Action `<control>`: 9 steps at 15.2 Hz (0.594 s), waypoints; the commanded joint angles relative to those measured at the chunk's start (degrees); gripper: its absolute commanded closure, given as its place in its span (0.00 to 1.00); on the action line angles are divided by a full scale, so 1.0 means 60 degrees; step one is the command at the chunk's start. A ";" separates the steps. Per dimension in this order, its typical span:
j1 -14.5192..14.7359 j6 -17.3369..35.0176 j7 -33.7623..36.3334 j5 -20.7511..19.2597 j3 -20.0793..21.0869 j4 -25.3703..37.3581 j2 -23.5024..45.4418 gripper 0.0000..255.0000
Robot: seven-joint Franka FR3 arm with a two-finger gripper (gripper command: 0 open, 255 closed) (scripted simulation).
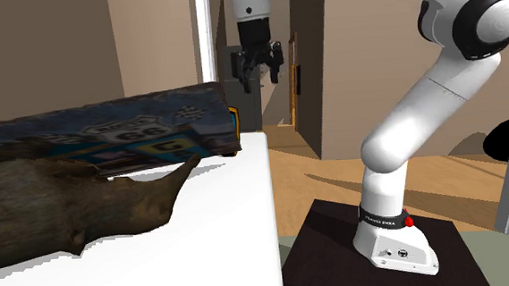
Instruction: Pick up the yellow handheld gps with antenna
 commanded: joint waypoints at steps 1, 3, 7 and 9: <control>-0.0428 -0.0444 0.1384 -0.0030 0.0868 0.0881 0.0611 0.00; -0.0945 -0.0899 0.2764 -0.0185 0.1865 0.1876 0.1397 0.00; -0.2192 -0.2068 0.6185 -0.1284 0.4782 0.4328 0.3908 0.00; -0.1998 -0.3266 0.9209 -0.3404 0.7227 0.6013 0.6939 0.00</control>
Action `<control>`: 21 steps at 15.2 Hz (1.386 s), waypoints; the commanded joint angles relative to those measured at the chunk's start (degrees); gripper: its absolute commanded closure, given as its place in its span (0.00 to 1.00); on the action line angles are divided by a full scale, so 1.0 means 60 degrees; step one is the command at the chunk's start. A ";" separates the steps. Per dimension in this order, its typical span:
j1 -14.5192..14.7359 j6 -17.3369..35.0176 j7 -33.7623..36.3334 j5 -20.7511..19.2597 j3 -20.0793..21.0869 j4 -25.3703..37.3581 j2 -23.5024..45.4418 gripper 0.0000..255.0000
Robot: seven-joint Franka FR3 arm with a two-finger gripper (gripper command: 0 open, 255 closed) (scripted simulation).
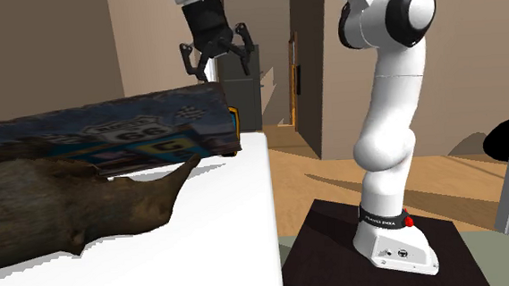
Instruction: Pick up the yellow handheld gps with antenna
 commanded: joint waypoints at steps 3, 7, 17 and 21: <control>0.0841 -0.0603 0.2283 -0.1335 0.0666 0.0945 0.1917 0.00; 0.0192 0.0181 0.1938 -0.0743 0.0640 -0.0015 0.1211 0.00; 0.0029 0.0453 0.1800 -0.0519 0.0574 -0.0349 0.0933 1.00; 0.0124 0.0288 0.1888 -0.0663 0.0622 -0.0144 0.1113 1.00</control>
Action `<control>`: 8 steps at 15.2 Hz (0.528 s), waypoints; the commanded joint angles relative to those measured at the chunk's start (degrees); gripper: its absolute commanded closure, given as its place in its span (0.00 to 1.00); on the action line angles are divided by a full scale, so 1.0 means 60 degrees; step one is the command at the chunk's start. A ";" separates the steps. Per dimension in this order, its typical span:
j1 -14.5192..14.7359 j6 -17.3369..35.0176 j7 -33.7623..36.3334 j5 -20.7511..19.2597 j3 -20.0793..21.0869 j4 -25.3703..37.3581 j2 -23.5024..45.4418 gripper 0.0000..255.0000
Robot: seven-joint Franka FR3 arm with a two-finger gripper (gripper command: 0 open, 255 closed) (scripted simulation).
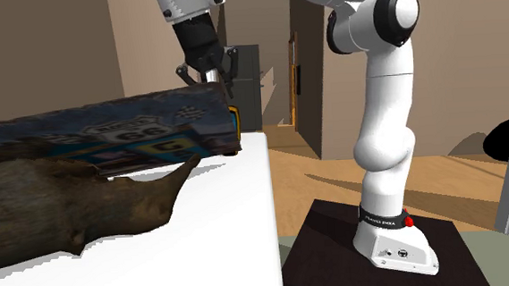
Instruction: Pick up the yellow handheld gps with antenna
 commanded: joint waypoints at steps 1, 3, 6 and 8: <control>0.0163 -0.0273 0.0140 -0.0208 0.0071 0.0318 0.0269 1.00; 0.0443 -0.0663 0.0323 -0.0508 0.0130 0.0790 0.0630 1.00; 0.1007 -0.1282 0.0582 -0.0987 0.0131 0.1559 0.1181 1.00; 0.1465 -0.1719 0.0734 -0.1325 0.0082 0.2122 0.1545 1.00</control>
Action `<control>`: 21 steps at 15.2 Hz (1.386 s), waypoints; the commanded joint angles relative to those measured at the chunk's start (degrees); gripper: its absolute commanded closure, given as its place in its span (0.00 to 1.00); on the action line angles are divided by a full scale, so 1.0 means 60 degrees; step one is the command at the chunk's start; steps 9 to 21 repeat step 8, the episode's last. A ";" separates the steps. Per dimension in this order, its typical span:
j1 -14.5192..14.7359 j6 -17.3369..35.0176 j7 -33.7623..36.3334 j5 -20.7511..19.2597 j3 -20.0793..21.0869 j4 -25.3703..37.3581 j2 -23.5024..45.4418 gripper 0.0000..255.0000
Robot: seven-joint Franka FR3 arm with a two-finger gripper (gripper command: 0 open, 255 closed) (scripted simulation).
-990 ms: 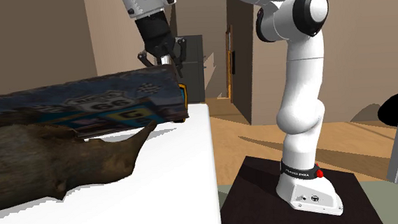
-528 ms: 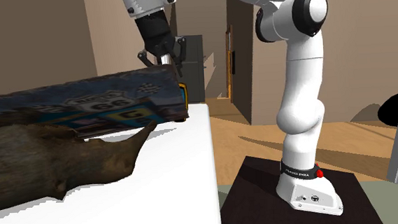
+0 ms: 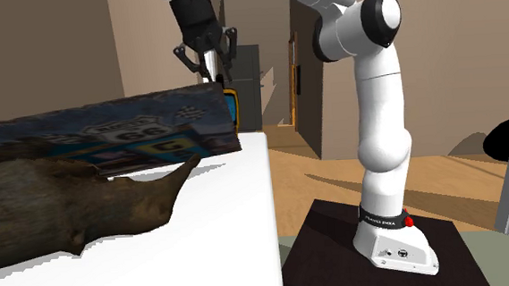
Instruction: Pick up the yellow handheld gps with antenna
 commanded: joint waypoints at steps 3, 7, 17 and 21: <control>0.1062 -0.0930 0.0278 -0.0731 -0.0165 0.1233 0.0741 1.00; 0.2112 -0.1731 0.0375 -0.1410 -0.0416 0.2401 0.1322 1.00; 0.2112 -0.1730 0.0374 -0.1409 -0.0418 0.2401 0.1321 1.00; 0.2112 -0.1730 0.0374 -0.1409 -0.0418 0.2401 0.1321 1.00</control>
